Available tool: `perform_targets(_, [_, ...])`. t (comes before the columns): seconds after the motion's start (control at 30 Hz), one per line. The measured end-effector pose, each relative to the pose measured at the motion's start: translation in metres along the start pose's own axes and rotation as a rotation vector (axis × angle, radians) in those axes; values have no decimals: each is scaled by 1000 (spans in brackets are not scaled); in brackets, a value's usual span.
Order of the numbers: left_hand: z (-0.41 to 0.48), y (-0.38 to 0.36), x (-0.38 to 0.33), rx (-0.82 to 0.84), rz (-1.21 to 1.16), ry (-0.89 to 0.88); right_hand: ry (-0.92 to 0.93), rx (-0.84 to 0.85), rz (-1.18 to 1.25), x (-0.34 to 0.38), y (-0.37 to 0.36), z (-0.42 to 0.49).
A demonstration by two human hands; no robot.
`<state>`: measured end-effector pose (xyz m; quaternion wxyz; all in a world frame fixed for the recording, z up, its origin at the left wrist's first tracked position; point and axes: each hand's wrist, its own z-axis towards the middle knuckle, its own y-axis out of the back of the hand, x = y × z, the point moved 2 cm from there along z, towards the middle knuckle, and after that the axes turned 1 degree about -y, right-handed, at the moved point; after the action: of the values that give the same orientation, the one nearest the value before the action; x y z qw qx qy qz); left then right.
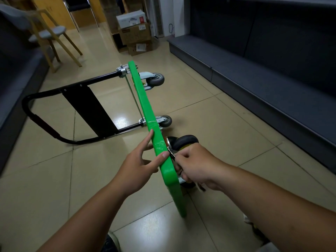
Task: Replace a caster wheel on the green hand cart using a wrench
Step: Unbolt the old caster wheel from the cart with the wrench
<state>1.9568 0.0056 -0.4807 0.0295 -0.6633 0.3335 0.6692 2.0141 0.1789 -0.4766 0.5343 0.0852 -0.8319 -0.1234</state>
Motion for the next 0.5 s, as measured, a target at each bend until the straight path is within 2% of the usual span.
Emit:
perform_targets(0.2, [0,2,1,5,-12,-9,106,127,-42,-24,-2,6])
perform_targets(0.5, [1,3,1,-2,-2,0,367,-123,-277,-55,-23,19])
